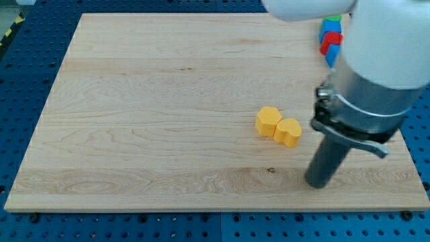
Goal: Push red star a bit left
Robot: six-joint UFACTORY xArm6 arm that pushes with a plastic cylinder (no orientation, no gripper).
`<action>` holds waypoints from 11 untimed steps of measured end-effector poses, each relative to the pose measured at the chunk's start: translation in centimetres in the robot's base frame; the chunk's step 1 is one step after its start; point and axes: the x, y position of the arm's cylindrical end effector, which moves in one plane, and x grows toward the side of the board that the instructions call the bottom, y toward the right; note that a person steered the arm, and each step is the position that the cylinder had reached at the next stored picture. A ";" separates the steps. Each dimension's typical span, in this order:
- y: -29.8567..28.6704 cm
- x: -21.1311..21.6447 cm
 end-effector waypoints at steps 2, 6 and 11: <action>8.8 -2.3; 15.5 -15.4; 9.5 -17.4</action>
